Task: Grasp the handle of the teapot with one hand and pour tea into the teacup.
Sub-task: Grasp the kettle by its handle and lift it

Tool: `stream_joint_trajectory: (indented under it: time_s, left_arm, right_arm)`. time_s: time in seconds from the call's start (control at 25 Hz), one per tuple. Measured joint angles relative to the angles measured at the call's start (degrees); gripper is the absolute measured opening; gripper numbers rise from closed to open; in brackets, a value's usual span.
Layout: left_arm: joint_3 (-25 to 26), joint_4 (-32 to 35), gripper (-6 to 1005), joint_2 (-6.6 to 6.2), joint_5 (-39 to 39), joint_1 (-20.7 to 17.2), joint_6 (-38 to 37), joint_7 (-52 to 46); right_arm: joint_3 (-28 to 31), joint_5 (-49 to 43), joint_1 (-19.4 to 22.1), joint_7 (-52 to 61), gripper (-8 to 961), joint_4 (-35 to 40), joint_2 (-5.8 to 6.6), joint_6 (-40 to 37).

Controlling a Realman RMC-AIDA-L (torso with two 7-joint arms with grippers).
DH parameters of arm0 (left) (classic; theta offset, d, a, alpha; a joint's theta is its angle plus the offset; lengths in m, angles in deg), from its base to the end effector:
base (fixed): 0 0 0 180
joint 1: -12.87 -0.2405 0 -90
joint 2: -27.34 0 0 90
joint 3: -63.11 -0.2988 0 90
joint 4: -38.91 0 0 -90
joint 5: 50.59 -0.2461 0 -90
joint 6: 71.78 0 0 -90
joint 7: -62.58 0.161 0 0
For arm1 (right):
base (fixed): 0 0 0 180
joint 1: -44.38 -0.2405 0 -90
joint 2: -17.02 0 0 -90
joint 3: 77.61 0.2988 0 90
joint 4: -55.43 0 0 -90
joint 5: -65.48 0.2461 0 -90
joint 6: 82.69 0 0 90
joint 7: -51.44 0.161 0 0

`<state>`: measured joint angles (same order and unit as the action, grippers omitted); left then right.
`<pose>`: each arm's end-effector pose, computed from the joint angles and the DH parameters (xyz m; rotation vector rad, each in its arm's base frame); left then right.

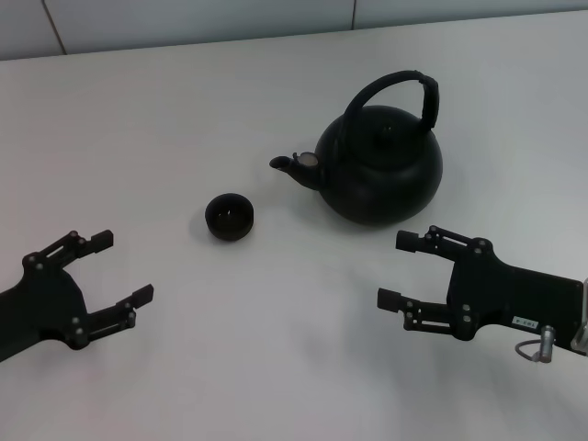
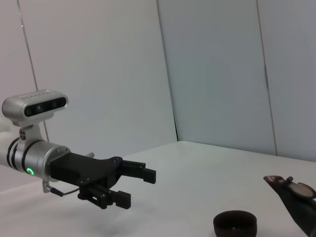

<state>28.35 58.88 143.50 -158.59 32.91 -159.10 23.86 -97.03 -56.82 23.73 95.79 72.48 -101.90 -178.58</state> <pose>-0.3939 0.3016 -0.0527 -2.5337 -0.2611 -0.6627 0.3752 0.2727 -0.0736 -2.5585 0.4628 0.9065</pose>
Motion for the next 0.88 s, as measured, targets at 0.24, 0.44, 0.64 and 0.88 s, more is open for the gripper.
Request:
stream_joint_trajectory:
  time_s: [0.24,0.44,0.64,0.88]
  left_arm:
    - [0.2,-0.1,859,-1.26,-0.1,0.1,-0.1,-0.7]
    - [-0.1,-0.2,859,-2.61,-0.5,0.4,-0.5,-2.5]
    - [-0.3,0.0,859,-3.28,-0.7,0.4,-1.1,-3.2]
    - [-0.3,0.0,859,-3.00,-0.7,0.5,-1.2,-3.2]
  right_arm:
    - [0.0,0.0,0.1,0.0,741,0.0,0.00,0.0]
    - [0.2,0.1,0.1,-0.1,739,0.0,0.02,0.2]
    - [0.2,0.1,0.1,0.0,737,0.0,0.05,0.2]
    - [0.2,0.1,0.1,0.0,735,0.0,-0.03,0.2]
